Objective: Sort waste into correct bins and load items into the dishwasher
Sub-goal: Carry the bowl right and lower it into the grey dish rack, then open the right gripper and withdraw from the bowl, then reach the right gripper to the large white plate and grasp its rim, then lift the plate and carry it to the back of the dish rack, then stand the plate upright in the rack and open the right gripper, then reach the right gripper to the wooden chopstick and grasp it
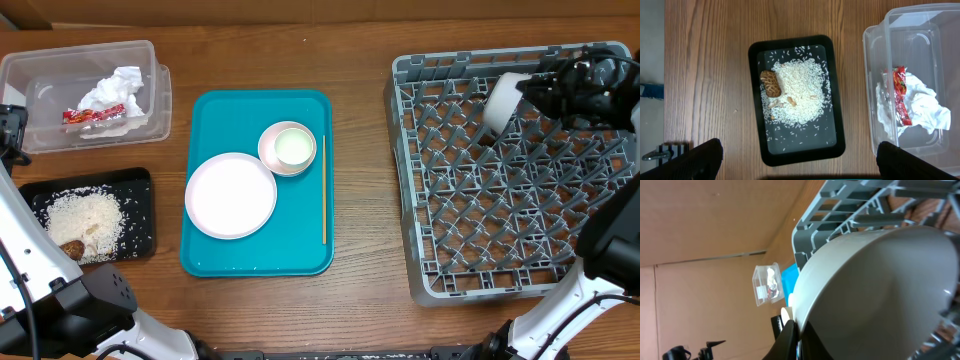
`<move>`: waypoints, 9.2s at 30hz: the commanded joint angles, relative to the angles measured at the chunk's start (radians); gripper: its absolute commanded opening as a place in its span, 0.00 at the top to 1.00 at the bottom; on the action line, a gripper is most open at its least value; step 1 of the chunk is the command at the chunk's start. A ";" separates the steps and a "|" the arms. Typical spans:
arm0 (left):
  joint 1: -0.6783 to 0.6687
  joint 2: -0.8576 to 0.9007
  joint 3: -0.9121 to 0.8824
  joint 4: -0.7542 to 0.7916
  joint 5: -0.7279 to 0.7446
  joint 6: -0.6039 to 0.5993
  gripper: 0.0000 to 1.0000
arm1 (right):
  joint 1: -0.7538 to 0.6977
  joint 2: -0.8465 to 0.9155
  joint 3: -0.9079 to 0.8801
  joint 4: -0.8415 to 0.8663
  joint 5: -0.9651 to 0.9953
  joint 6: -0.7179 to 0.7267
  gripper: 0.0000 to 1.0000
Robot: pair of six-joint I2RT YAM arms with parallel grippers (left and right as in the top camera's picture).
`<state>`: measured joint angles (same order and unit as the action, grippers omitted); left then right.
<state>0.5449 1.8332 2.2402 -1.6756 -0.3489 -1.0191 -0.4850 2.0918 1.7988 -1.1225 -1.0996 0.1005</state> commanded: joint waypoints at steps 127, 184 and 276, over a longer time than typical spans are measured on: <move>-0.003 0.010 0.005 0.001 -0.016 -0.016 0.00 | 1.439 0.296 0.347 -0.129 1.168 0.818 0.29; -0.003 0.010 0.005 0.001 -0.016 -0.016 0.00 | 1.393 0.026 0.346 -0.272 1.385 0.825 0.96; -0.003 0.010 0.005 0.001 -0.016 -0.016 0.00 | 1.345 -0.227 -0.349 0.172 1.057 0.568 0.47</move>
<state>0.5449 1.8336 2.2402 -1.6760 -0.3485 -1.0191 0.8349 1.8786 1.5074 -1.0134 -0.0685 0.6304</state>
